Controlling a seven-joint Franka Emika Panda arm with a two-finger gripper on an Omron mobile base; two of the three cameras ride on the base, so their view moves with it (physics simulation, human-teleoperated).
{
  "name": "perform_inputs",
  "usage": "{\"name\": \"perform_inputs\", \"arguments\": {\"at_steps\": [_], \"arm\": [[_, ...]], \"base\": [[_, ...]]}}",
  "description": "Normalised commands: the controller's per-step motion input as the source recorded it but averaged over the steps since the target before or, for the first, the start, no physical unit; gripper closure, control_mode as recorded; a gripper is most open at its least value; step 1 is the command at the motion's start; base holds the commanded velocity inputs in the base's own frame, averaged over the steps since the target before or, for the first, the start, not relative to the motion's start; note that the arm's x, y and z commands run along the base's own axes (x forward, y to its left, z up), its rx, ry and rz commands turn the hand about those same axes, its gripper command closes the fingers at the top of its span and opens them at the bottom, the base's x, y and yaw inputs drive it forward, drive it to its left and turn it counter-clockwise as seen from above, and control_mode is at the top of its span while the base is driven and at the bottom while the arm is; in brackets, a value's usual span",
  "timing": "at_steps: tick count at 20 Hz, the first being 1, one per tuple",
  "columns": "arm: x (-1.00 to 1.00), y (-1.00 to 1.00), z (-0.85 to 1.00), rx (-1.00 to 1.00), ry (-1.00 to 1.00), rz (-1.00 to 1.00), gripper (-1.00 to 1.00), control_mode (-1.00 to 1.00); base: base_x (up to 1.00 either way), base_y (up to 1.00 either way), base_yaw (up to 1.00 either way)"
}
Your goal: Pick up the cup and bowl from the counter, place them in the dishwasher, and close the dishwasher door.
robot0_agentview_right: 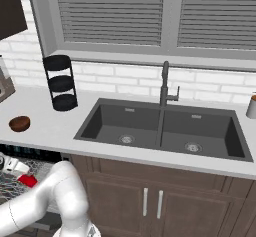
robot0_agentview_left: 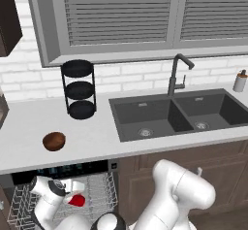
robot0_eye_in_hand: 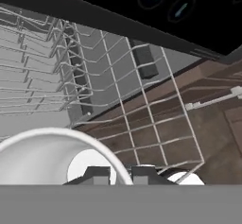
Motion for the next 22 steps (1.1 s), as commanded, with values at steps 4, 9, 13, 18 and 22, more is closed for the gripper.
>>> {"name": "perform_inputs", "arguments": {"at_steps": [4,9,13,18,22], "arm": [[0.00,0.00,-0.43,0.03,0.00,0.05,-1.00,-1.00],[0.00,0.00,-0.02,0.00,0.00,0.05,-1.00,-1.00],[0.00,0.00,0.00,0.06,0.02,0.02,-1.00,-1.00],[-0.05,0.00,0.24,0.13,0.04,0.05,-1.00,-1.00],[-0.36,0.00,0.73,0.22,0.02,0.08,-1.00,-1.00]], "base": [[0.00,0.00,0.00],[0.00,0.00,0.00],[0.00,0.00,0.00],[0.00,0.00,0.00],[0.00,0.00,0.00]]}}
